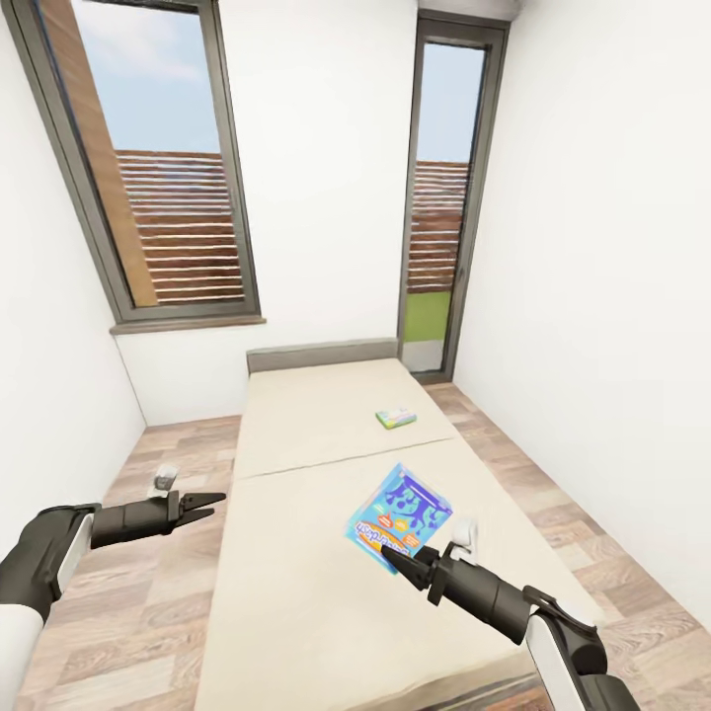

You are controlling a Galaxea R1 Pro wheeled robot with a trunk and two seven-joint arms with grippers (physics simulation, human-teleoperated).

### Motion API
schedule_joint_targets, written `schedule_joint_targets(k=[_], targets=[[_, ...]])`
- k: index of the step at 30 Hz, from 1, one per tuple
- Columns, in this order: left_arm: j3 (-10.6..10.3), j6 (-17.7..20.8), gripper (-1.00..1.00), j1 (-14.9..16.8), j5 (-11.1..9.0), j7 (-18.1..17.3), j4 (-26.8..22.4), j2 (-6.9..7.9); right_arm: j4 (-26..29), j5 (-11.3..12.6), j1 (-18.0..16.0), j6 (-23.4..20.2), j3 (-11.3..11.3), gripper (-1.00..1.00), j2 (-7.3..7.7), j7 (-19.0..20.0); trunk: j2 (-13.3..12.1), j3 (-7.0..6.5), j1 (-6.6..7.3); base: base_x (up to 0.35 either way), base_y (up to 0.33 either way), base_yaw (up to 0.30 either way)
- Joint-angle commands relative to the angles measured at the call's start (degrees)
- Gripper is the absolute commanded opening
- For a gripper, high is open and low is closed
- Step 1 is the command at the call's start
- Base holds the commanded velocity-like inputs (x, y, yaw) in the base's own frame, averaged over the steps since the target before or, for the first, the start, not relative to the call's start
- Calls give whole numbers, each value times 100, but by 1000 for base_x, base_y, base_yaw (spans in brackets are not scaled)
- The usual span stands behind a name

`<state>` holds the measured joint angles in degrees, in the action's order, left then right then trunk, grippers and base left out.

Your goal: Put all the toys in the child's room - the three board games (two on the bed and one on the table), the two jigsaw puzzles on the table, and the tennis ball on the table - inside the toy box on the table in the child's room.

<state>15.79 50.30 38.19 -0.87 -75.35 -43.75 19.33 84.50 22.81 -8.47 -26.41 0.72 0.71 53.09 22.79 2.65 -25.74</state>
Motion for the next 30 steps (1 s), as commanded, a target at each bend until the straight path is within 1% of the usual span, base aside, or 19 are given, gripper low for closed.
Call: schedule_joint_targets(k=[1,24,30], targets=[[4,59,100,4,-9,-14,-2,1,-1,43,-6,-46,1,-100,0,7,13,5,-4,0,0,-167],[4,59,100,4,-10,-14,-2,1,1,48,-6,-31,2,-100,3,1,13,-186,-4,0,0,-167],[4,60,100,2,-10,-14,-2,1,5,46,-6,-31,3,-100,3,6,13,-204,-4,0,0,-65]])
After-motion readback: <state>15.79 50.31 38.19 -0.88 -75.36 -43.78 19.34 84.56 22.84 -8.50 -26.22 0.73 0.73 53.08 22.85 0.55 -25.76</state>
